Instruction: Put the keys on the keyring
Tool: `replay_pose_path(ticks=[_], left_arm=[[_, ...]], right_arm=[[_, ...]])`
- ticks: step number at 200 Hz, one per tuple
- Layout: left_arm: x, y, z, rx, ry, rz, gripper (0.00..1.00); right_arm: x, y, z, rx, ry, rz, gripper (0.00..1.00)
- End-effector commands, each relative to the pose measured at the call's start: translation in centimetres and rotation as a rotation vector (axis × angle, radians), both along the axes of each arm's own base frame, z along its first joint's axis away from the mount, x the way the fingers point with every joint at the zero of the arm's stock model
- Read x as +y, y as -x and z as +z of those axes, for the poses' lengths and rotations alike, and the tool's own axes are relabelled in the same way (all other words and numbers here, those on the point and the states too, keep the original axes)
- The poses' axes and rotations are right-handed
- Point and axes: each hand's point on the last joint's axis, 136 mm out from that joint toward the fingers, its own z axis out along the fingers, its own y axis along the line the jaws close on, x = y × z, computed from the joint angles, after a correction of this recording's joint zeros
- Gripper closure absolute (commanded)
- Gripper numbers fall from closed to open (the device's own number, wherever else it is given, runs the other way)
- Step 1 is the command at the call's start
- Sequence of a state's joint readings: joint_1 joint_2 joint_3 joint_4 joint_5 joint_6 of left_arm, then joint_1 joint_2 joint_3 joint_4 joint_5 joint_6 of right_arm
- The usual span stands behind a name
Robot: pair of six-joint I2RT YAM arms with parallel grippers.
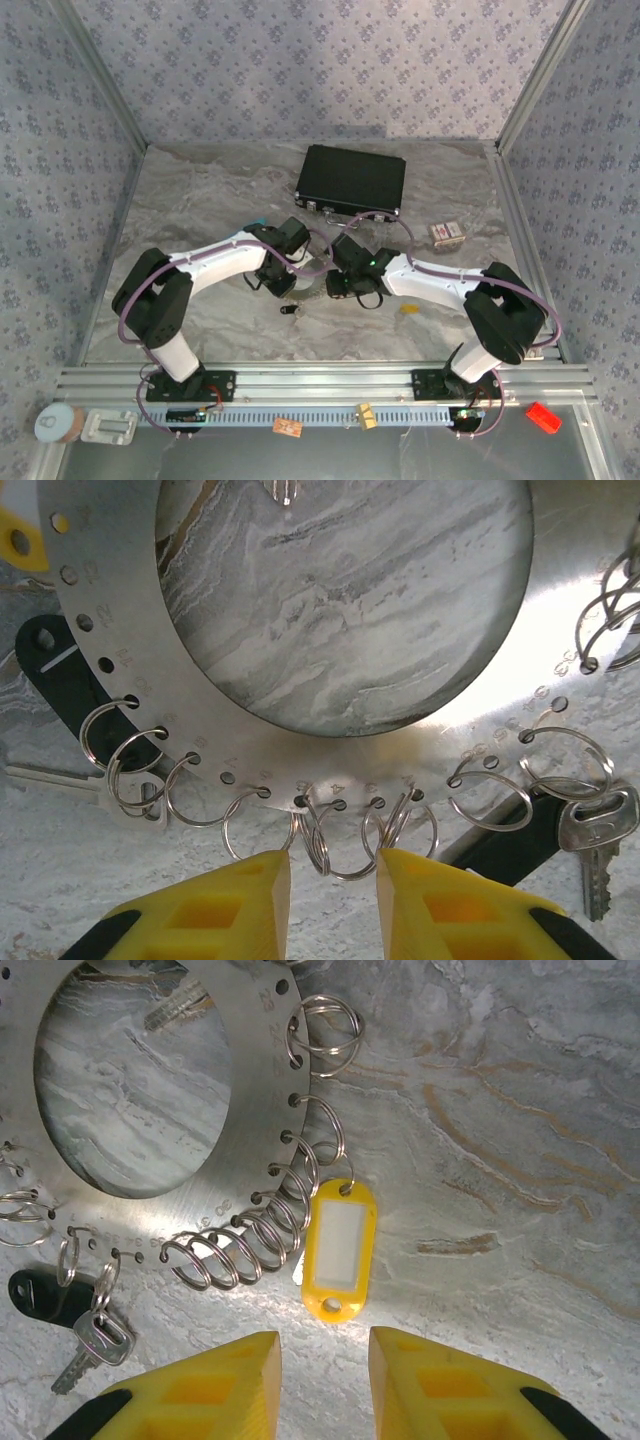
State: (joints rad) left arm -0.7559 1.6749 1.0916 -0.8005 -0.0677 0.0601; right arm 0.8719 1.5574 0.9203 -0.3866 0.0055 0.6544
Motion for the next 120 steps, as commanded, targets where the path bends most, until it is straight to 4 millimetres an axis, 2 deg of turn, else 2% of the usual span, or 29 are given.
replay_pose_path(ticks=[1, 62, 120], left_arm=[[0.8, 0.5, -0.6, 0.037, -0.061, -0.001, 0.72], [1.9, 0.4, -1.3, 0.042, -0.104, 0.012, 0.73], [1.6, 0.7, -1.6, 0.063, -0.097, 0.010, 0.73]], right_arm=[[0.3, -0.2, 1.6, -0.047, -0.022, 0.004, 0.70], [0.3, -0.2, 1.5, -0.046, -0.019, 0.002, 0.70], [0.3, -0.2, 1.4, -0.043, -0.018, 0.003, 0.70]])
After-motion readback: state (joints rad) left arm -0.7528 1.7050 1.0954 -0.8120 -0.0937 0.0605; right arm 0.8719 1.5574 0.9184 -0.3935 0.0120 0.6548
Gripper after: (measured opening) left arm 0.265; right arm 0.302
